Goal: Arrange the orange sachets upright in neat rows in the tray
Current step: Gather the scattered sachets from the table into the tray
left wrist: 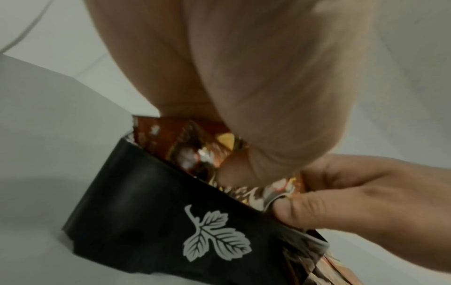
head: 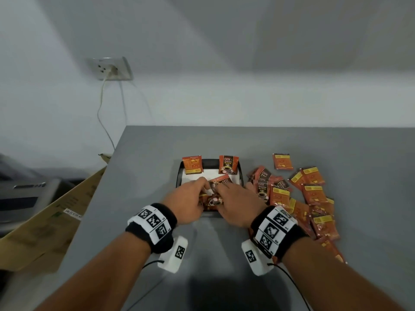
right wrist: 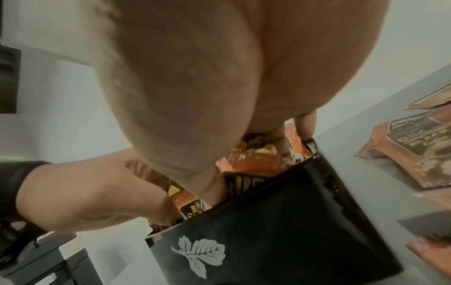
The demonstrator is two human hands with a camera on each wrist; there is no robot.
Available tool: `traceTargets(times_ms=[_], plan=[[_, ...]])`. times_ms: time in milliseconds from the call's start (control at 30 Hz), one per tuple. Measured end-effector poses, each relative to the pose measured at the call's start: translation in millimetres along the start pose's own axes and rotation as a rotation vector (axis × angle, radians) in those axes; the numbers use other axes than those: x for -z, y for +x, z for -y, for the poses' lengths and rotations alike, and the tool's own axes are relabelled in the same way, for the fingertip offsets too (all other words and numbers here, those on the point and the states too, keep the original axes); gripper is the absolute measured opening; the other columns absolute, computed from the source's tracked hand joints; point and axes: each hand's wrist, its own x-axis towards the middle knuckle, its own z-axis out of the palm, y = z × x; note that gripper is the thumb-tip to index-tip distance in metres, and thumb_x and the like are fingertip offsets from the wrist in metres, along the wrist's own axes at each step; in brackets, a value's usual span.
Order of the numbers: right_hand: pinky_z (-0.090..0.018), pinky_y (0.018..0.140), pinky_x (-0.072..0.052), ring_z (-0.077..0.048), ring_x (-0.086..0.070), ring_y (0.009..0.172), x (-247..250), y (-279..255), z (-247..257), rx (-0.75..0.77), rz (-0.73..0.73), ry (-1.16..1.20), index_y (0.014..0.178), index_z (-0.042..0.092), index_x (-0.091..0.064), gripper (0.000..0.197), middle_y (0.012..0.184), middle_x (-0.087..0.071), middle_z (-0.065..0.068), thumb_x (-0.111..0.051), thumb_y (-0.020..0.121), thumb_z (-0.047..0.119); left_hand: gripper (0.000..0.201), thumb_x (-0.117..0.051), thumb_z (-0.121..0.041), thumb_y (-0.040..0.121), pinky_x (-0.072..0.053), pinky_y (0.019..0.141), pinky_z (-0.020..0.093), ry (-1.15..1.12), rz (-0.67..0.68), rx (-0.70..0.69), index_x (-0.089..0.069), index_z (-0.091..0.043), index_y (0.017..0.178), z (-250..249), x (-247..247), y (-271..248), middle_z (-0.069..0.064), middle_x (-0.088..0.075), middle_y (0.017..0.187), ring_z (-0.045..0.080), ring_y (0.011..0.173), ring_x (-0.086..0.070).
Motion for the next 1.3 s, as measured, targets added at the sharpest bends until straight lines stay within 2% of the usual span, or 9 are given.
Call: traceTargets(times_ms=[133, 200, 367, 500, 733, 833, 967, 1133, 1300], plan=[[-0.053, 0.108, -0.031, -0.022, -0.050, 0.122, -1.9, -9.5, 3.6, -0.005, -0.046, 0.118, 0.144, 0.029, -0.026, 0.071, 0.133, -0.055, 0.002, -0.052, 0.081, 0.048, 0.052, -0.069, -0.030, 0.069, -0.057, 0.079, 0.038, 0.002, 0.055, -0.031, -0.048, -0.033, 0.117, 5.0, 2.4, -3.5, -0.003, -0.062, 0.111, 0.017, 0.092, -0.062], [-0.050, 0.109, -0.030, -0.020, -0.050, 0.121, -1.2, -15.0, 0.5, -0.030, -0.067, 0.194, 0.146, 0.031, -0.024, 0.074, 0.131, -0.056, 0.004, -0.058, 0.081, 0.045, 0.050, -0.071, -0.033, 0.072, -0.056, 0.078, 0.035, 0.041, 0.042, -0.054, -0.052, -0.032, 0.117, 9.0, 1.1, -5.1, -0.005, -0.062, 0.109, 0.015, 0.092, -0.062], [-0.045, 0.106, -0.029, -0.019, -0.042, 0.129, -6.3, -22.2, 5.5, -0.003, -0.050, 0.028, 0.147, 0.021, -0.036, 0.065, 0.145, -0.042, 0.004, -0.053, 0.088, 0.042, 0.052, -0.067, -0.032, 0.080, -0.055, 0.082, 0.035, 0.149, 0.029, -0.104, -0.049, -0.028, 0.128, 9.3, -8.2, -10.4, -0.003, -0.063, 0.114, 0.017, 0.098, -0.060], [-0.044, 0.099, -0.032, -0.020, -0.048, 0.118, -10.6, -27.8, 11.9, -0.038, -0.095, -0.086, 0.131, 0.021, -0.051, 0.054, 0.132, -0.055, 0.004, -0.031, 0.090, 0.049, 0.050, -0.065, -0.031, 0.083, -0.049, 0.082, 0.029, 0.162, 0.012, -0.114, -0.051, -0.025, 0.130, 12.1, -8.5, -11.8, -0.002, -0.063, 0.116, 0.019, 0.103, -0.059], [-0.037, 0.090, -0.034, -0.014, -0.055, 0.108, -23.2, -27.9, -0.2, -0.028, -0.217, 0.174, 0.122, 0.021, -0.061, 0.031, 0.122, -0.057, 0.006, -0.045, 0.095, 0.020, 0.043, -0.061, -0.031, 0.083, -0.052, 0.081, 0.034, 0.206, -0.016, -0.169, -0.052, -0.030, 0.125, 13.2, -4.5, -12.6, -0.001, -0.067, 0.109, 0.020, 0.096, -0.060], [-0.035, 0.093, -0.031, -0.013, -0.058, 0.111, -29.3, -32.3, -2.8, -0.035, -0.267, 0.223, 0.122, 0.022, -0.063, 0.031, 0.122, -0.064, 0.007, -0.044, 0.099, 0.018, 0.041, -0.061, -0.035, 0.085, -0.047, 0.083, 0.030, 0.241, -0.016, -0.192, -0.055, -0.027, 0.124, 14.2, -6.9, -13.0, -0.002, -0.067, 0.111, 0.019, 0.099, -0.059], [-0.033, 0.099, -0.023, -0.015, -0.054, 0.122, -30.8, -38.4, -2.7, -0.075, -0.282, 0.165, 0.134, 0.023, -0.056, 0.040, 0.130, -0.062, 0.006, -0.041, 0.098, 0.032, 0.043, -0.063, -0.034, 0.084, -0.046, 0.080, 0.028, 0.202, -0.039, -0.190, -0.054, -0.026, 0.125, 15.8, -8.7, -13.8, -0.003, -0.066, 0.110, 0.019, 0.097, -0.059], [-0.041, 0.111, -0.025, -0.017, -0.047, 0.131, -30.2, -38.4, 2.2, -0.106, -0.238, 0.098, 0.143, 0.022, -0.046, 0.050, 0.138, -0.058, 0.004, -0.045, 0.097, 0.041, 0.042, -0.064, -0.035, 0.082, -0.046, 0.073, 0.027, 0.176, -0.039, -0.141, -0.052, -0.028, 0.121, 18.6, -12.0, -15.2, -0.004, -0.064, 0.110, 0.017, 0.091, -0.059], [-0.045, 0.111, -0.030, -0.020, -0.045, 0.131, -31.1, -38.5, 2.6, -0.093, -0.249, 0.071, 0.137, 0.023, -0.050, 0.049, 0.143, -0.049, 0.004, -0.050, 0.092, 0.043, 0.046, -0.064, -0.036, 0.082, -0.050, 0.070, 0.030, 0.161, -0.024, -0.093, -0.045, -0.027, 0.123, 19.6, -11.5, -16.7, 0.000, -0.064, 0.111, 0.019, 0.086, -0.059]])
